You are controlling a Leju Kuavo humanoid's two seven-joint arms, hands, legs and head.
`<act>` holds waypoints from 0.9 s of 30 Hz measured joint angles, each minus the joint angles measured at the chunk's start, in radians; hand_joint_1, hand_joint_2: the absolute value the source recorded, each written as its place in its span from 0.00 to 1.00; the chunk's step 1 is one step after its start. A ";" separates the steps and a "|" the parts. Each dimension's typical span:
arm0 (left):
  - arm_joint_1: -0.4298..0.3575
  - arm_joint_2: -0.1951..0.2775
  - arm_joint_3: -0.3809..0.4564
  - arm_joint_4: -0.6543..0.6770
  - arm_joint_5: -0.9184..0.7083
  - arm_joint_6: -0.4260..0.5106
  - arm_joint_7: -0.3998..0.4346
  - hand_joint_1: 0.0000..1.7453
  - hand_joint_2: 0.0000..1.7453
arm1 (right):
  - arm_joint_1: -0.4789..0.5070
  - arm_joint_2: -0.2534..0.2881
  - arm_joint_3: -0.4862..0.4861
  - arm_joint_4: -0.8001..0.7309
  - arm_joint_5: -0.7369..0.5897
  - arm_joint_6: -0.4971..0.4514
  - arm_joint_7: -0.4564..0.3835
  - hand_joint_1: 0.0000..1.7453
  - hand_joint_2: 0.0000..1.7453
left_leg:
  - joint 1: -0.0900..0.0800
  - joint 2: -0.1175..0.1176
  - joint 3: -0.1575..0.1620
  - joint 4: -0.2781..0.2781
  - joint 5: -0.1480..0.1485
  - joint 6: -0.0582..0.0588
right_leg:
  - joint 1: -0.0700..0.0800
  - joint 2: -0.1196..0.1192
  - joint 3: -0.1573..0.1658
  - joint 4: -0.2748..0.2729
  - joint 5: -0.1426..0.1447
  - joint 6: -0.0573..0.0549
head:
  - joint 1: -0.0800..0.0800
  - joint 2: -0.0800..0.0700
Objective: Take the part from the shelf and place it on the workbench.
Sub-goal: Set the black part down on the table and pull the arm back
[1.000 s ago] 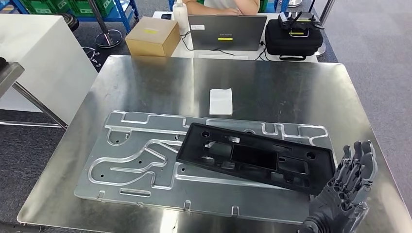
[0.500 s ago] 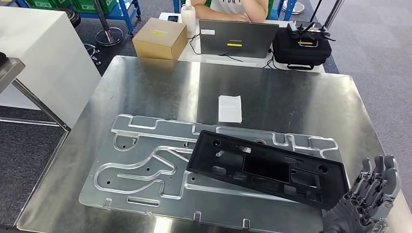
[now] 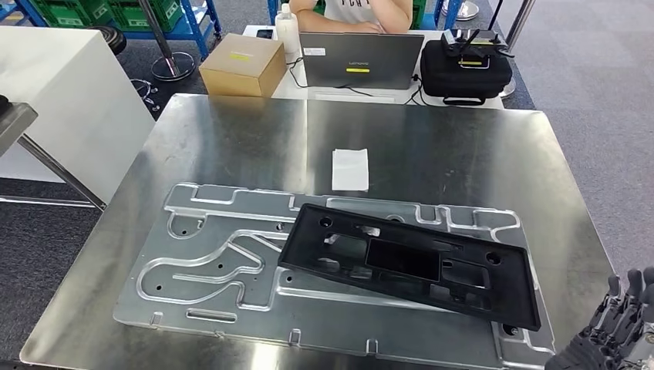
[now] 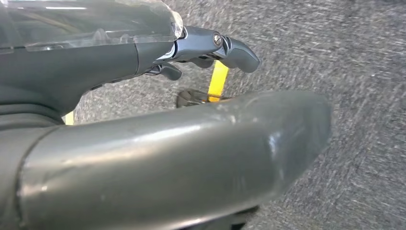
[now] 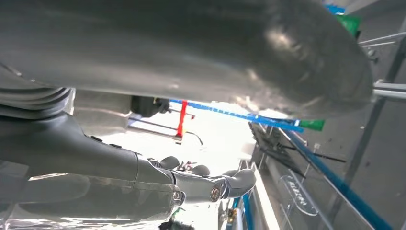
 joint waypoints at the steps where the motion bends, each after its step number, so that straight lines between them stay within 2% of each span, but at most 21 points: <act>1: 0.001 -0.001 0.002 0.000 0.001 0.000 0.000 0.00 0.00 | 0.004 0.008 -0.012 0.000 0.000 0.005 0.000 0.00 0.00 | 0.001 0.000 -0.014 0.051 -0.024 -0.003 | 0.001 -0.001 -0.007 0.002 0.004 0.000 | 0.000 0.000; 2: 0.001 -0.001 0.003 0.000 0.001 0.000 0.001 0.00 0.00 | 0.007 0.015 -0.022 0.000 0.000 0.009 0.000 0.00 0.00 | 0.002 0.000 -0.012 0.069 -0.029 -0.004 | 0.001 -0.001 -0.015 0.005 0.008 0.001 | 0.000 0.000; 3: 0.001 -0.002 0.004 0.000 0.002 0.000 0.001 0.00 0.00 | 0.009 0.021 -0.031 0.000 0.000 0.012 0.000 0.00 0.00 | 0.002 0.000 0.009 0.046 -0.015 -0.003 | 0.001 -0.001 -0.022 0.009 0.011 0.003 | 0.000 0.000; 6: -0.001 -0.002 0.005 0.000 0.003 0.000 0.002 0.00 0.00 | 0.016 0.038 -0.052 -0.001 0.005 0.014 0.000 0.00 0.00 | -0.001 0.000 0.133 -0.155 0.052 0.007 | 0.002 0.000 -0.037 0.019 0.022 0.015 | 0.000 0.000; 7: -0.002 -0.002 0.006 0.000 0.003 0.000 0.002 0.00 0.00 | 0.017 0.042 -0.056 -0.002 0.009 0.016 0.000 0.00 0.00 | -0.003 0.000 0.156 -0.198 0.063 0.012 | 0.003 0.000 -0.039 0.020 0.026 0.021 | 0.000 0.000; 10: -0.001 -0.002 0.008 0.000 0.003 0.001 0.002 0.00 0.00 | 0.022 0.053 -0.065 -0.003 0.027 0.024 0.000 0.00 0.00 | -0.009 0.000 0.156 -0.219 0.080 0.029 | 0.003 0.001 -0.040 0.016 0.042 0.044 | 0.002 0.000; 11: -0.001 -0.003 0.009 0.000 0.003 0.001 0.002 0.00 0.00 | 0.024 0.056 -0.067 -0.003 0.032 0.025 0.000 0.00 0.00 | -0.008 0.002 0.152 -0.222 0.090 0.036 | 0.002 0.003 -0.042 0.019 0.037 0.050 | 0.002 0.000; 12: -0.002 -0.004 0.009 0.000 0.003 0.002 0.002 0.00 0.00 | 0.026 0.059 -0.069 -0.003 0.037 0.026 0.000 0.00 0.00 | -0.006 0.004 0.144 -0.226 0.101 0.045 | 0.001 0.004 -0.049 0.034 0.016 0.055 | 0.004 0.000; 13: -0.003 -0.004 0.010 0.000 0.003 0.003 0.002 0.00 0.00 | 0.028 0.061 -0.071 -0.003 0.040 0.025 0.000 0.00 0.00 | -0.004 0.007 0.134 -0.230 0.112 0.054 | 0.000 0.005 -0.060 0.066 -0.021 0.058 | 0.006 0.000; 15: -0.003 -0.005 0.010 0.000 0.003 0.004 0.002 0.00 0.00 | 0.030 0.064 -0.074 -0.003 0.043 0.026 0.000 0.00 0.00 | -0.009 0.012 0.109 -0.230 0.131 0.064 | -0.001 0.006 -0.089 0.174 -0.119 0.061 | 0.009 0.000; 16: -0.003 -0.005 0.010 0.000 0.003 0.004 0.003 0.00 0.00 | 0.031 0.066 -0.075 -0.003 0.043 0.027 0.000 0.00 0.00 | -0.012 0.014 0.096 -0.228 0.140 0.066 | -0.001 0.006 -0.099 0.226 -0.151 0.062 | 0.010 0.000; 17: -0.002 -0.005 0.011 0.000 0.005 0.004 0.004 0.00 0.00 | 0.031 0.068 -0.077 -0.003 0.043 0.030 0.000 0.00 0.00 | -0.015 0.015 0.082 -0.226 0.149 0.066 | -0.001 0.005 -0.096 0.258 -0.159 0.062 | 0.009 0.000; 18: -0.003 -0.005 0.012 0.000 0.009 0.005 0.007 0.00 0.00 | 0.032 0.071 -0.079 -0.003 0.043 0.033 0.000 0.00 0.00 | -0.017 0.016 0.068 -0.223 0.157 0.066 | 0.000 0.005 -0.079 0.260 -0.145 0.059 | 0.010 0.000; 19: -0.003 -0.005 0.015 0.000 0.012 0.004 0.011 0.00 0.00 | 0.034 0.075 -0.080 -0.003 0.043 0.037 0.000 0.00 0.00 | -0.019 0.016 0.056 -0.219 0.165 0.065 | 0.003 0.005 -0.044 0.226 -0.118 0.055 | 0.009 0.000; 20: -0.004 -0.005 0.019 0.000 0.017 0.004 0.015 0.00 0.00 | 0.036 0.078 -0.082 -0.003 0.042 0.039 0.000 0.00 0.00 | -0.021 0.016 0.044 -0.215 0.172 0.064 | 0.007 0.005 0.004 0.167 -0.091 0.047 | 0.009 0.000; 21: -0.004 -0.005 0.022 0.000 0.020 0.002 0.019 0.00 0.00 | 0.037 0.082 -0.083 -0.003 0.041 0.042 0.000 0.00 0.00 | -0.024 0.016 0.035 -0.211 0.179 0.062 | 0.012 0.005 0.055 0.094 -0.078 0.037 | 0.009 0.000; 22: -0.005 -0.005 0.026 0.000 0.022 0.000 0.022 0.00 0.00 | 0.039 0.087 -0.084 -0.003 0.040 0.044 0.000 0.00 0.00 | -0.025 0.015 0.028 -0.209 0.186 0.059 | 0.015 0.004 0.096 0.030 -0.075 0.030 | 0.009 0.000; 23: -0.005 -0.005 0.028 0.000 0.024 -0.002 0.025 0.00 0.00 | 0.042 0.092 -0.086 -0.002 0.037 0.048 0.000 0.00 0.00 | -0.025 0.015 0.024 -0.208 0.193 0.054 | 0.019 0.003 0.121 -0.014 -0.079 0.023 | 0.009 0.000; 24: -0.005 -0.004 0.031 0.000 0.025 -0.003 0.026 0.00 0.00 | 0.046 0.099 -0.091 -0.002 0.032 0.055 0.000 0.00 0.00 | -0.024 0.015 0.022 -0.209 0.201 0.048 | 0.022 0.002 0.129 -0.036 -0.082 0.019 | 0.009 0.000; 26: -0.004 -0.001 0.035 0.000 0.027 -0.002 0.028 0.00 0.00 | 0.053 0.118 -0.105 0.001 0.021 0.077 0.000 0.00 0.00 | -0.023 0.014 0.016 -0.211 0.212 0.035 | 0.019 0.000 0.118 -0.047 -0.063 0.010 | 0.011 0.000; 27: -0.004 0.000 0.038 0.000 0.028 -0.001 0.029 0.00 0.00 | 0.055 0.130 -0.116 0.003 0.015 0.093 0.000 0.00 0.00 | -0.023 0.012 0.009 -0.201 0.196 0.028 | 0.016 -0.002 0.109 -0.051 -0.050 0.004 | 0.010 0.000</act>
